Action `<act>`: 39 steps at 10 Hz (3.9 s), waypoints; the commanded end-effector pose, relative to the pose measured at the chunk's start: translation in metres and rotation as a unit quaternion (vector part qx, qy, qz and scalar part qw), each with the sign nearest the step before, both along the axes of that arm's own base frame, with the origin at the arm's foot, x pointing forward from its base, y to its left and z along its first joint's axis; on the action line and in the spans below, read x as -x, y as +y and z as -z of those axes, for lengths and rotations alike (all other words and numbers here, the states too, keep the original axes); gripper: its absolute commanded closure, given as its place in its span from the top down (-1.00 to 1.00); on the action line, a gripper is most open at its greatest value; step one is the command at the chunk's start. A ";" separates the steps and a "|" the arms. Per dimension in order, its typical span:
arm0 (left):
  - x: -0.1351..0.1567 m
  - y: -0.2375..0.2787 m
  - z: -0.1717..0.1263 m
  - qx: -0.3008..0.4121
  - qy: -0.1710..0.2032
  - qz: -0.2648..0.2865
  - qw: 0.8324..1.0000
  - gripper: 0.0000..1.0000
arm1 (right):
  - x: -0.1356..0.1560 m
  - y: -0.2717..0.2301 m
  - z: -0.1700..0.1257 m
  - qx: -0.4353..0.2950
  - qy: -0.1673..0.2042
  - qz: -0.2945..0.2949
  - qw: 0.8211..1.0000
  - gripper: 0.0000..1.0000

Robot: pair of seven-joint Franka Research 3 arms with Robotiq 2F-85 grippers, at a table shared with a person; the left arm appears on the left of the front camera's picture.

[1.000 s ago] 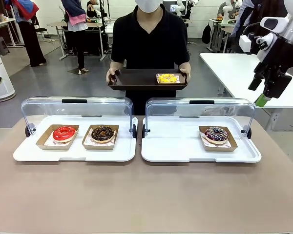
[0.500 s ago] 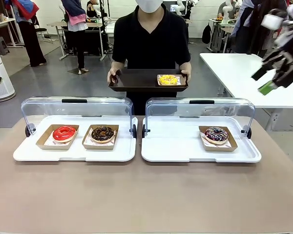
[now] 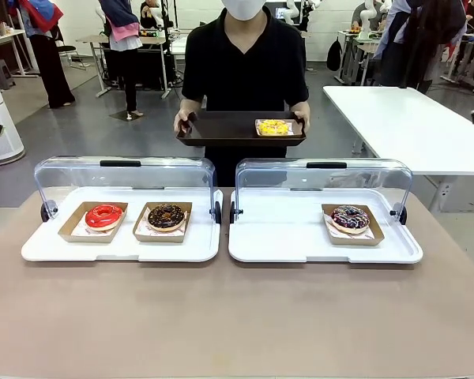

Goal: Provide the desired donut to the person.
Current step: Pick up and lift the Paper togo box containing the Donut pointed at by the person.

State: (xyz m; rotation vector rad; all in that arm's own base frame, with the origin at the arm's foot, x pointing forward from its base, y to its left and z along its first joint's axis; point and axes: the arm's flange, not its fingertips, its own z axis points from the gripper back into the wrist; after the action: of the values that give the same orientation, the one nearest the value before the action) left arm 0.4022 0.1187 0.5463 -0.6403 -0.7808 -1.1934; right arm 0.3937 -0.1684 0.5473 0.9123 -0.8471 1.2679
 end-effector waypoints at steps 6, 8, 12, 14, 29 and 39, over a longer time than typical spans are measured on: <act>0.000 -0.001 -0.001 0.009 -0.003 0.001 1.000 1.00 | -0.019 -0.012 0.035 0.065 0.012 0.081 0.995 1.00; 0.000 -0.001 -0.001 0.009 -0.003 0.001 1.000 1.00 | -0.018 -0.009 0.035 0.078 0.007 0.090 0.993 1.00; 0.000 -0.001 -0.001 0.009 -0.003 0.001 1.000 1.00 | -0.026 -0.016 0.030 0.067 0.004 0.078 0.995 1.00; 0.000 -0.001 -0.001 0.009 -0.003 0.001 1.000 1.00 | -0.026 -0.016 0.030 0.067 0.004 0.078 0.995 1.00; 0.000 -0.001 -0.001 0.009 -0.003 0.001 1.000 1.00 | -0.026 -0.016 0.030 0.067 0.004 0.078 0.995 1.00; -0.011 -0.042 -0.022 -0.056 -0.013 0.017 0.998 1.00 | -0.026 -0.016 0.030 0.067 0.004 0.078 0.995 1.00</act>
State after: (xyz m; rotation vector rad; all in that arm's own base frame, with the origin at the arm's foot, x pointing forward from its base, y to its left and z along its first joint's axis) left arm 0.4090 0.0986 0.5559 -0.6130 -0.7648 -1.2363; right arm 0.4189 -0.1830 0.5157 0.7258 -0.8000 1.1691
